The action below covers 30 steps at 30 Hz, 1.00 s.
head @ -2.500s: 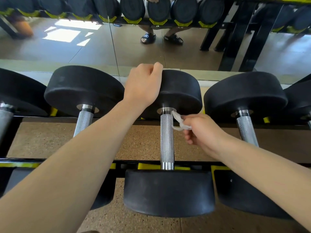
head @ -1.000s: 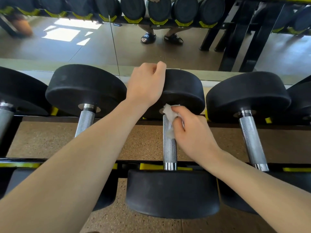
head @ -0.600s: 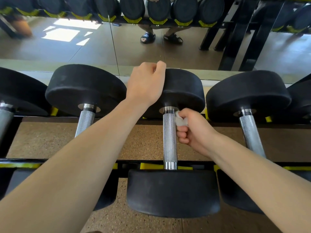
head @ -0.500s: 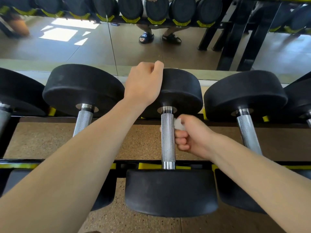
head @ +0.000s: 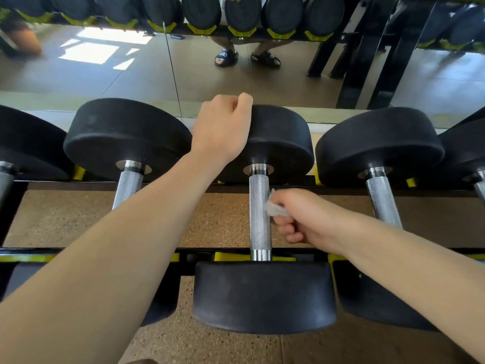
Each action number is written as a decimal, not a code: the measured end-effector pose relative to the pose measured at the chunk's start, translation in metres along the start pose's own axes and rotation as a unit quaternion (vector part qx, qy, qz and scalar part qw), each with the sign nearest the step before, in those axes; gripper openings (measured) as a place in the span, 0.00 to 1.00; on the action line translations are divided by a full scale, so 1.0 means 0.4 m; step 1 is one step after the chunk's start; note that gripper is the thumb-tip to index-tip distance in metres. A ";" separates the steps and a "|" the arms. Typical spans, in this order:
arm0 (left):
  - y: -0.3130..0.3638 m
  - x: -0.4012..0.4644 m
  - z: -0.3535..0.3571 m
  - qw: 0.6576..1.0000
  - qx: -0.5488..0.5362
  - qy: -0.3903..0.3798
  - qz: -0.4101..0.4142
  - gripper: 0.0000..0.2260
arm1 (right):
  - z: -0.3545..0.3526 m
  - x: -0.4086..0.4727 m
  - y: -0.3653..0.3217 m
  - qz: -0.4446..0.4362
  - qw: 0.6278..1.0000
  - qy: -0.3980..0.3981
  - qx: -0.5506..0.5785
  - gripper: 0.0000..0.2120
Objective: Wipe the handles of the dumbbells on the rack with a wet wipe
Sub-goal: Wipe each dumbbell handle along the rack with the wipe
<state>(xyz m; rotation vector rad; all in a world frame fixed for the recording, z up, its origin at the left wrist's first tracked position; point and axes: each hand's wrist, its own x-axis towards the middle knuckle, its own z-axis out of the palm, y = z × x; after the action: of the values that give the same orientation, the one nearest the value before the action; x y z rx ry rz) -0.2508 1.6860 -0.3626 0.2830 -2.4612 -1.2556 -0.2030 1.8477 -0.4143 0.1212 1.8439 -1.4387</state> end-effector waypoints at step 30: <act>-0.009 0.005 0.000 1.000 -0.017 -0.002 0.006 0.23 | -0.076 -0.080 0.006 -0.043 0.882 -0.130 -0.451 0.12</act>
<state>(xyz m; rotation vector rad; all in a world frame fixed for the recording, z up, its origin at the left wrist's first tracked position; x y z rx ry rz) -0.2527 1.6832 -0.3652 0.2575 -2.4382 -1.2928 -0.1951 1.8866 -0.3946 -0.5940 2.1064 -0.4853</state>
